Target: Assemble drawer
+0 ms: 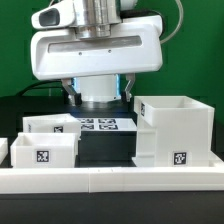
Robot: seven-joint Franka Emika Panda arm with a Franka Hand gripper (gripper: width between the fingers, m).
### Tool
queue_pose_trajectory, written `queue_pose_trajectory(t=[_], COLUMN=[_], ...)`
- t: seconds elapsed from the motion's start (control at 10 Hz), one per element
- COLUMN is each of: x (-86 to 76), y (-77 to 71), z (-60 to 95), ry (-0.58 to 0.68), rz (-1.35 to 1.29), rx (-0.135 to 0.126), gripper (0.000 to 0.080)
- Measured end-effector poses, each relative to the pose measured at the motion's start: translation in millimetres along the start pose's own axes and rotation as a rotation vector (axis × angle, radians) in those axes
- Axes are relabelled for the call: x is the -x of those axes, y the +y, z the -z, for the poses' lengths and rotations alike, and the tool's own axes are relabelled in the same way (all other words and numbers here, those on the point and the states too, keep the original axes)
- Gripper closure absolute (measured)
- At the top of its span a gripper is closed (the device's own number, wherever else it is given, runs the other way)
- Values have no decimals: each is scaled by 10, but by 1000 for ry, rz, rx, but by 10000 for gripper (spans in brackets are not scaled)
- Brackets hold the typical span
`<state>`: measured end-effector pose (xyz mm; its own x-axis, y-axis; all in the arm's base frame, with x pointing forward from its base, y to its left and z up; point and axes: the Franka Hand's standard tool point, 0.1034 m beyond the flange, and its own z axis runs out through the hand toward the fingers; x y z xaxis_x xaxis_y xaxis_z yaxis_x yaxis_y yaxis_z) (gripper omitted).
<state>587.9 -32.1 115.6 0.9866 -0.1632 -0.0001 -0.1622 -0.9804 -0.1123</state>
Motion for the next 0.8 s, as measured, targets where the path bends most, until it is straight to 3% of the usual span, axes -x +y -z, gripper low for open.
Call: queue_pose_trajectory(t=[0.2,0.3,0.5,0.8], x=[4,6,123,227], y=[20,148,378,506], z=[-5,-1,-133,-306], ry=[-1,-1,15,34], rz=[25,109,130,191], rx=[1,5,25,48], gripper=[151,151,151,151])
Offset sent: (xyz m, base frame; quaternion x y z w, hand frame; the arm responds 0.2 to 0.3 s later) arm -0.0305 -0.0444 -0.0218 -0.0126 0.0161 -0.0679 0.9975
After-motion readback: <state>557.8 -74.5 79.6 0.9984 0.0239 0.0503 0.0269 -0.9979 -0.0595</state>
